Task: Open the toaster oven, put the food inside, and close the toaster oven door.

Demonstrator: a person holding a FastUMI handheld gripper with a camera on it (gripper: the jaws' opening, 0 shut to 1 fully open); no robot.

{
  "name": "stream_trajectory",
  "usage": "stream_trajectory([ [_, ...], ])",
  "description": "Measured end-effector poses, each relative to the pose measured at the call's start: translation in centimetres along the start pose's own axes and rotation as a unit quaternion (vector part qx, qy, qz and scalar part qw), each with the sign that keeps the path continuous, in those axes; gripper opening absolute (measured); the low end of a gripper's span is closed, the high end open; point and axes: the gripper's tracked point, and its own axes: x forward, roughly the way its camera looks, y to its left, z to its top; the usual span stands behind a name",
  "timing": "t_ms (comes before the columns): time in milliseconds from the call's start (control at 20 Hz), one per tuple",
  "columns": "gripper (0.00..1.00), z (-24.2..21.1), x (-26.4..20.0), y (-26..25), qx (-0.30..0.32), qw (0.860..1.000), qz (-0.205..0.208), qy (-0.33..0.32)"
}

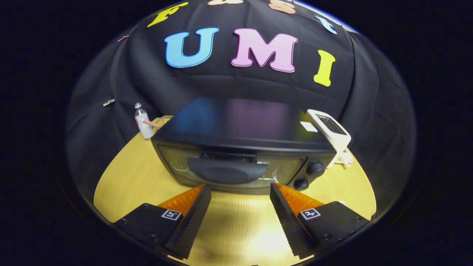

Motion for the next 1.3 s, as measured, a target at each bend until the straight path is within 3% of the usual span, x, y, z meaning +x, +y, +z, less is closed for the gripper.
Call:
stream_trajectory([
  [450, 0.99, 3.2, -4.2, -2.9, -0.026, 0.997, -0.011, -0.067],
  [800, 0.99, 9.2, -8.2, -5.9, -0.054, 0.99, -0.03, -0.13],
  [1300, 0.99, 19.6, -14.1, -9.9, -0.004, 0.975, -0.044, -0.216],
])
